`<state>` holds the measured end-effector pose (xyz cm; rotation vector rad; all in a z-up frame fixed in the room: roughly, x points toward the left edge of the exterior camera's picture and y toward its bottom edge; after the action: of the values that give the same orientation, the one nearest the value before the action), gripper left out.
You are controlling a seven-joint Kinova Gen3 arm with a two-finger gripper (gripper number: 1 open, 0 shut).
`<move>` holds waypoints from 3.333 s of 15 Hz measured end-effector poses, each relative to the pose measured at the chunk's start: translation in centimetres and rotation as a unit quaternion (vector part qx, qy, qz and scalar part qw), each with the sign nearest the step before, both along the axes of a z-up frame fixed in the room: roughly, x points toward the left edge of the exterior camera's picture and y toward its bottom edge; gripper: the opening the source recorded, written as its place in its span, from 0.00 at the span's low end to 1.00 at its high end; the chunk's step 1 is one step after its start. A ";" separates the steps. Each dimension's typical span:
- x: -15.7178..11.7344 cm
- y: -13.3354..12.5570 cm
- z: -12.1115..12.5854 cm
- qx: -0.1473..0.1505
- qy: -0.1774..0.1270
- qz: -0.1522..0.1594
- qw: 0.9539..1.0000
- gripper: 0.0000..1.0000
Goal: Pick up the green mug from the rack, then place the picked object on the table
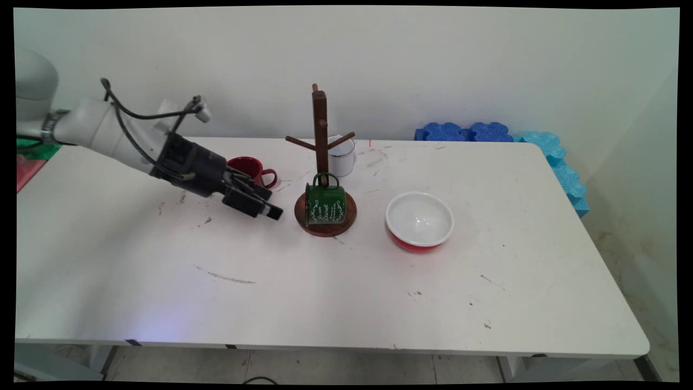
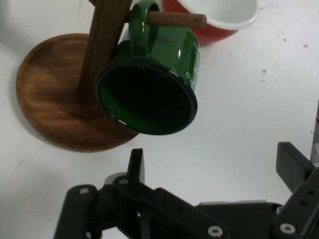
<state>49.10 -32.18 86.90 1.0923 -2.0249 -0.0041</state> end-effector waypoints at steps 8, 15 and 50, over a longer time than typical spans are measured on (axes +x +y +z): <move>-2.7 -1.7 -3.0 -0.001 -0.001 -0.006 1.000 1.00; -4.7 -3.0 -4.8 -0.001 0.001 -0.015 1.000 1.00; -7.8 -5.1 -5.9 -0.024 -0.002 -0.029 0.999 0.00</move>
<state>41.33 -37.26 81.02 1.0040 -2.0496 0.0161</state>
